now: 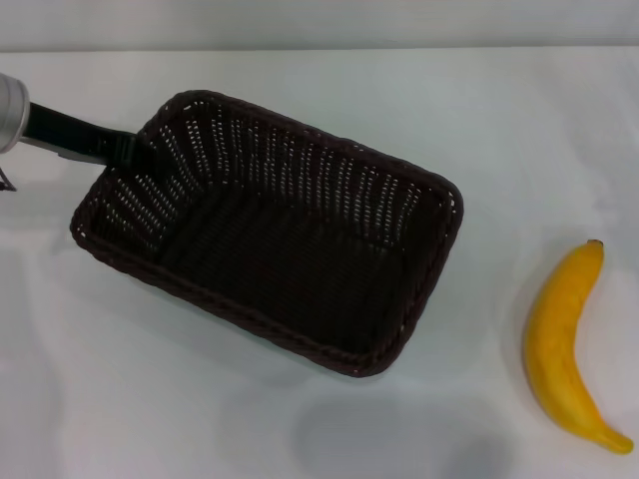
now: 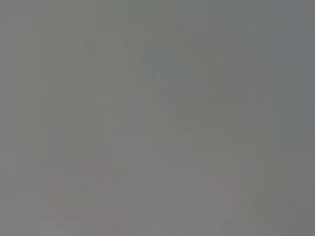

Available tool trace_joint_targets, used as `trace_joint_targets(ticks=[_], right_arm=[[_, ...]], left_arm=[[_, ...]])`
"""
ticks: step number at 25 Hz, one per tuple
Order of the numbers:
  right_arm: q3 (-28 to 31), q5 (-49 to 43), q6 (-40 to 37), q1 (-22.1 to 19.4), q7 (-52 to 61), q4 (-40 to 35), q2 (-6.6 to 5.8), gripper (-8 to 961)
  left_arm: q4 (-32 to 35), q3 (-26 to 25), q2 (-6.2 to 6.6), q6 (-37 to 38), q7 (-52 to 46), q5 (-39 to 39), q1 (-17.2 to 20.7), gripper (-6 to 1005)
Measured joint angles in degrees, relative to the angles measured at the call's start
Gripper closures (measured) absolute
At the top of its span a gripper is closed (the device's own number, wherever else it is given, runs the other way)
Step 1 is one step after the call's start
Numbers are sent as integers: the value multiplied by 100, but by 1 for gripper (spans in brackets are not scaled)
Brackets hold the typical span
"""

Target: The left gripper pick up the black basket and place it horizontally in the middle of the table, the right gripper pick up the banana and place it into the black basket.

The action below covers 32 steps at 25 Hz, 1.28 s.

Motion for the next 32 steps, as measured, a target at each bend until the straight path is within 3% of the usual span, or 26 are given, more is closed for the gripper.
trace_joint_targets(ticks=[3, 14, 23, 32], right_arm=[[6, 4, 8, 0, 4, 12, 0, 96], [48, 18, 40, -34, -18, -28, -10, 97], [20, -7, 99, -107, -38, -153, -24, 97], [-17, -45, 98, -177, -48, -280, -21, 96]], left_arm=[[0, -45, 5, -15, -131, -116, 33, 705], [699, -61, 29, -177, -788, -1258, 718, 832], [1049, -53, 59, -155, -2057, -1437, 1004, 796], [858, -18, 141, -392, -2829, -418, 588, 759]])
